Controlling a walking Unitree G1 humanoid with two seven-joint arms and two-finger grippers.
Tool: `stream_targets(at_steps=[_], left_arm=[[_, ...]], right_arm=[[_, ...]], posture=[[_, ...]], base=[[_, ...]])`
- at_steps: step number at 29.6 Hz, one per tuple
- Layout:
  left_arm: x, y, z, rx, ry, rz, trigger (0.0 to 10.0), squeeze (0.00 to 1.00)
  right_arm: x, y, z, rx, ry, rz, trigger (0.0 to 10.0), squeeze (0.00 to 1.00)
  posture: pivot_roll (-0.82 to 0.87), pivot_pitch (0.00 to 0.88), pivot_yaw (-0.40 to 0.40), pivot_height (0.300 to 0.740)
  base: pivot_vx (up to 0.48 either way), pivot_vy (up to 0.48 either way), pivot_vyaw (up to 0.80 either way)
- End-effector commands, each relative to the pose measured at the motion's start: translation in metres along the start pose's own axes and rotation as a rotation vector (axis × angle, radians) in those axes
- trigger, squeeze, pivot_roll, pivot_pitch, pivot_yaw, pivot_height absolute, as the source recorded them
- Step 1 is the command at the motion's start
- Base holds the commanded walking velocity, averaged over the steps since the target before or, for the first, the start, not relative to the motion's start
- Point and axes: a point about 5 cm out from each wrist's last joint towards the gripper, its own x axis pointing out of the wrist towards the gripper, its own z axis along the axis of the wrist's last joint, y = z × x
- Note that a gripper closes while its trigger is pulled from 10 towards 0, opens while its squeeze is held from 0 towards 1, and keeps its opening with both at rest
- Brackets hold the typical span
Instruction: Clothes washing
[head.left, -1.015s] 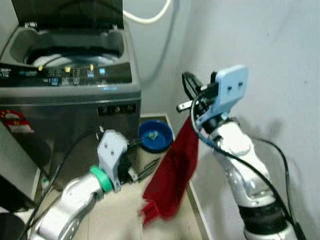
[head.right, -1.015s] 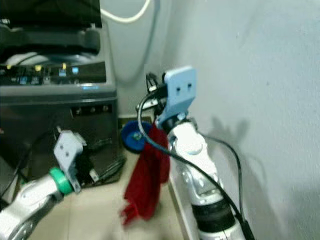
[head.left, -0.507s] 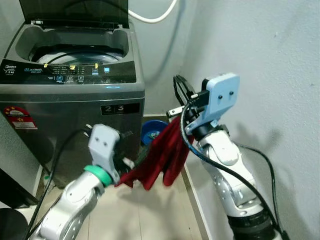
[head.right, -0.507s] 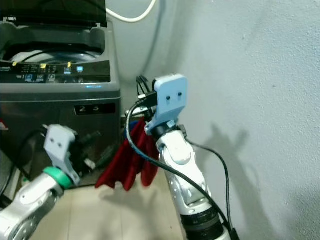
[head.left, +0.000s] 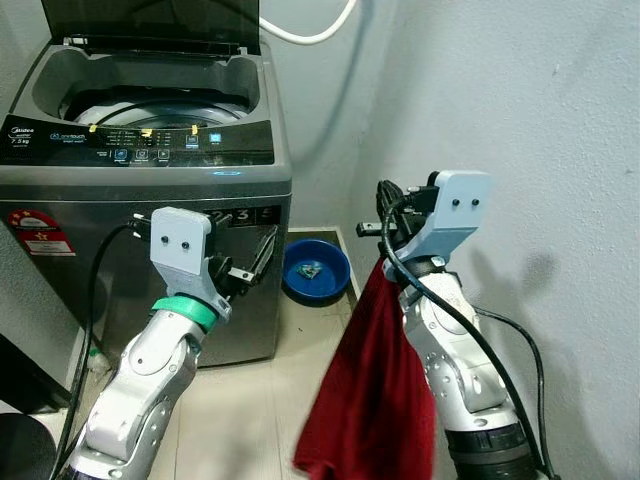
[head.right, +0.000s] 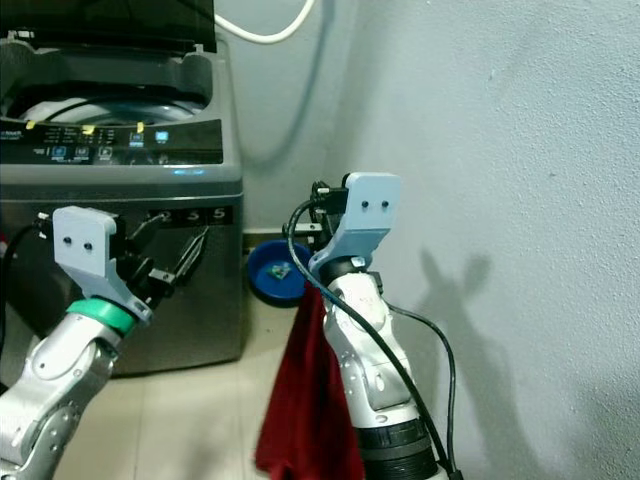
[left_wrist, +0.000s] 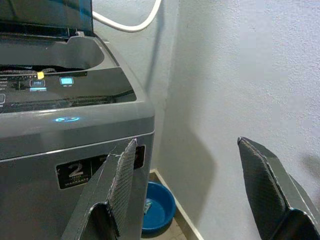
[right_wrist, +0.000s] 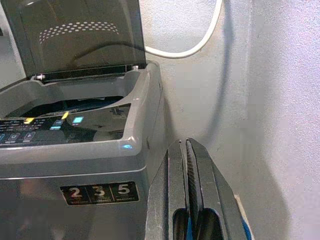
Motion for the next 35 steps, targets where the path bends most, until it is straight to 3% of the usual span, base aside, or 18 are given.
stream_targets(at_steps=[1, 15, 25, 35], left_arm=[[0.0, -0.002, 0.0, 0.001, 0.006, 0.008, 10.0, 0.0], [0.004, -0.007, -0.005, -0.012, 0.04, 0.075, 10.0, 0.0], [0.006, -0.008, 0.0, 0.026, 0.03, 0.065, 10.0, 0.0], [0.006, -0.009, -0.001, 0.033, 0.034, 0.061, 10.0, 0.0]], right_arm=[[-0.002, -0.004, -0.001, 0.01, -0.006, -0.022, 10.0, 0.0], [-0.004, -0.009, -0.018, 0.003, 0.07, -0.039, 10.0, 0.0], [0.0, -0.012, -0.011, -0.024, 0.018, -0.074, 10.0, 0.0], [0.002, -0.01, -0.008, -0.033, -0.002, -0.061, 10.0, 0.0]], posture=[[0.14, 0.047, -0.064, 0.74], [0.14, 0.021, -0.057, 0.74], [0.15, 0.022, -0.049, 0.74], [0.15, 0.025, -0.047, 0.74]], base=[[0.0, 0.0, 0.0], [0.0, 0.0, 0.0], [0.0, 0.0, 0.0], [0.0, 0.0, 0.76]])
